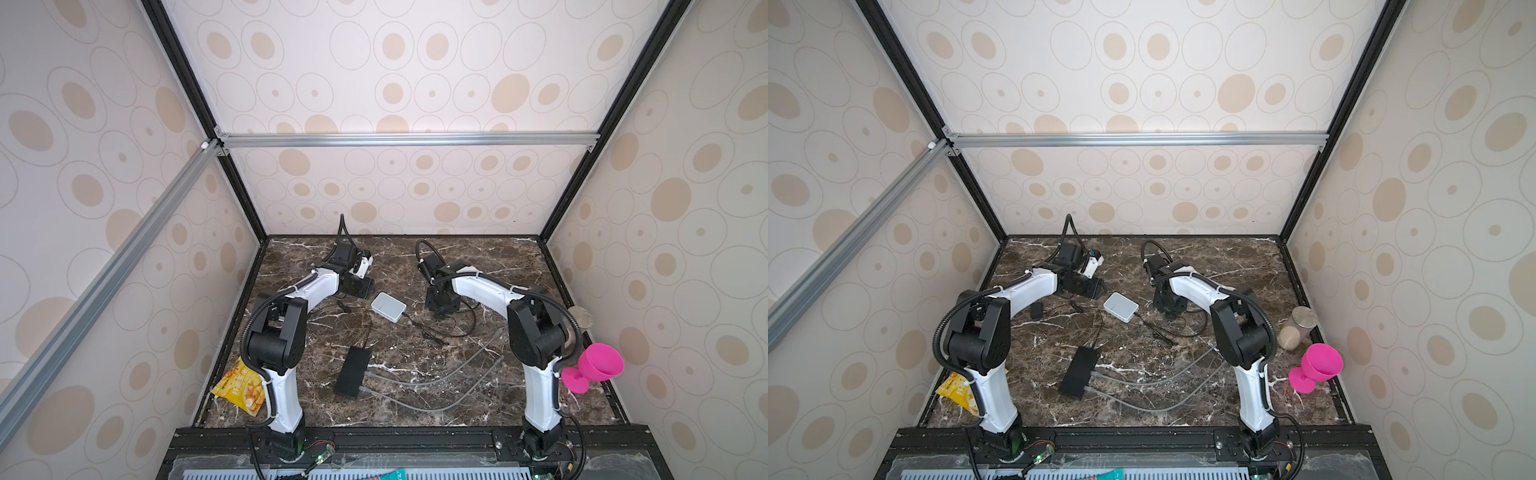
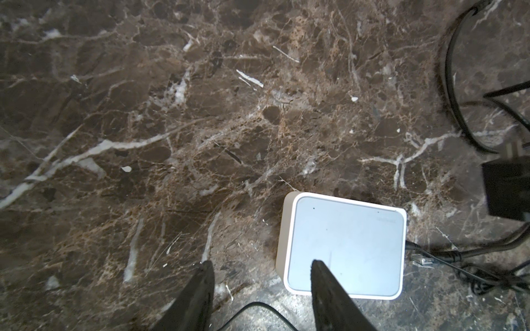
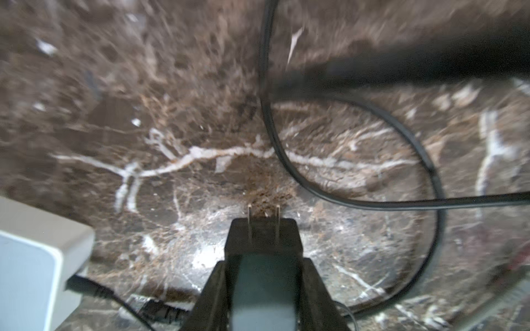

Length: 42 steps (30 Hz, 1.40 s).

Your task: Insert the plug into the switch port

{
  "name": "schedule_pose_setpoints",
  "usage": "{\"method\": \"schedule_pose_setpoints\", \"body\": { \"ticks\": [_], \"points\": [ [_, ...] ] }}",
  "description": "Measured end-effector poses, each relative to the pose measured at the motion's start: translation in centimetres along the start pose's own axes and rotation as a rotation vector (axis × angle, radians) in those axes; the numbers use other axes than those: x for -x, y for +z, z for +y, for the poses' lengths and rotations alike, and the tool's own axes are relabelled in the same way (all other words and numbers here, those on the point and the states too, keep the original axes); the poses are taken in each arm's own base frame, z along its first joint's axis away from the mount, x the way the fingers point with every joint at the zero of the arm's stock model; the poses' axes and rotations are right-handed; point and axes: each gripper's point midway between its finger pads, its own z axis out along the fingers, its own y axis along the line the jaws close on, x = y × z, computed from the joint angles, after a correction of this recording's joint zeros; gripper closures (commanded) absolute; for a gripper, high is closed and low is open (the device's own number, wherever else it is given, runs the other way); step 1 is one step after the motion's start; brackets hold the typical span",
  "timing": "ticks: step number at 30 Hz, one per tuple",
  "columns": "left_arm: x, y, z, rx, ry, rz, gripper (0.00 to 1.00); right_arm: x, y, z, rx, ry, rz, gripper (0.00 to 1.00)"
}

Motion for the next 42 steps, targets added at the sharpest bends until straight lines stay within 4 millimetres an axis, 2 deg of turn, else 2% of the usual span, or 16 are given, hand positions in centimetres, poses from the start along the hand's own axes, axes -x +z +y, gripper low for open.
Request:
{"method": "schedule_pose_setpoints", "body": {
  "ticks": [1, 6, 9, 11, 14, 21, 24, 30, 33, 39, 42],
  "points": [
    [0.0, 0.0, 0.0, 0.001, 0.0, 0.0, 0.46, 0.8, -1.1, 0.2, 0.008, -0.009, -0.036, 0.76],
    [0.0, 0.0, 0.2, 0.008, -0.002, -0.001, 0.46, 5.7, -9.1, 2.4, 0.122, -0.046, -0.272, 0.75],
    [0.0, 0.0, 0.1, 0.007, -0.005, -0.001, 0.47, 7.8, -11.6, 3.9, 0.178, -0.075, -0.367, 0.75],
    [0.0, 0.0, 0.1, 0.007, -0.008, -0.001, 0.47, 8.7, -11.8, 4.9, 0.196, -0.111, -0.403, 0.75],
    [0.0, 0.0, 0.2, 0.008, -0.009, -0.002, 0.47, 9.9, -10.3, 6.6, 0.206, -0.176, -0.431, 0.76],
    [0.1, -0.1, -0.1, -0.009, -0.026, -0.011, 0.47, 10.8, -2.8, 11.8, 0.239, -0.339, -0.398, 0.77],
    [0.3, -0.4, -0.4, -0.024, -0.034, -0.023, 0.47, 11.7, -0.6, 14.4, 0.278, -0.369, -0.392, 0.78],
    [1.5, -2.0, -0.4, -0.021, -0.041, -0.078, 0.47, 13.9, 1.0, 19.6, 0.419, -0.371, -0.422, 0.76],
    [2.3, -3.0, -0.4, -0.019, -0.044, -0.115, 0.47, 13.7, 1.9, 21.7, 0.518, -0.354, -0.414, 0.76],
    [3.2, -3.8, -0.3, -0.026, -0.055, -0.153, 0.47, 12.7, 5.0, 24.5, 0.662, -0.277, -0.374, 0.76],
    [3.2, -3.8, -0.3, -0.035, -0.057, -0.153, 0.47, 12.9, 5.2, 25.9, 0.748, -0.222, -0.378, 0.75]
  ]
}}
